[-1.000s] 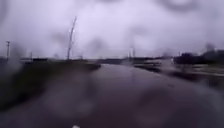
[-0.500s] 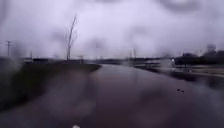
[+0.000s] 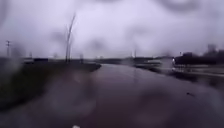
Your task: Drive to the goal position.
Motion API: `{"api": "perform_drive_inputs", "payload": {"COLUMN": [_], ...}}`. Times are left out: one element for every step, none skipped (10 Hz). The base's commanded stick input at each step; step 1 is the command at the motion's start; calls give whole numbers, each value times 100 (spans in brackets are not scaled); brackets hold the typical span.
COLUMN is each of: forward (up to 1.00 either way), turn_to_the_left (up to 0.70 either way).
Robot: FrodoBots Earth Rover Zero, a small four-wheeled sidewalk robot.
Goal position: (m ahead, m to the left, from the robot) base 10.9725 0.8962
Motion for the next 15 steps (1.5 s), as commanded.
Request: {"api": "perform_drive_inputs", "payload": {"forward": [70, 70, 70, 70, 70, 70, 70, 70, 70, 70, 70, 70, 70, 70, 70], "turn_to_the_left": [0, 0, 0, 0, 0, 0, 0, 7, 26, 22, 0, 0, 0, 0, 0]}}
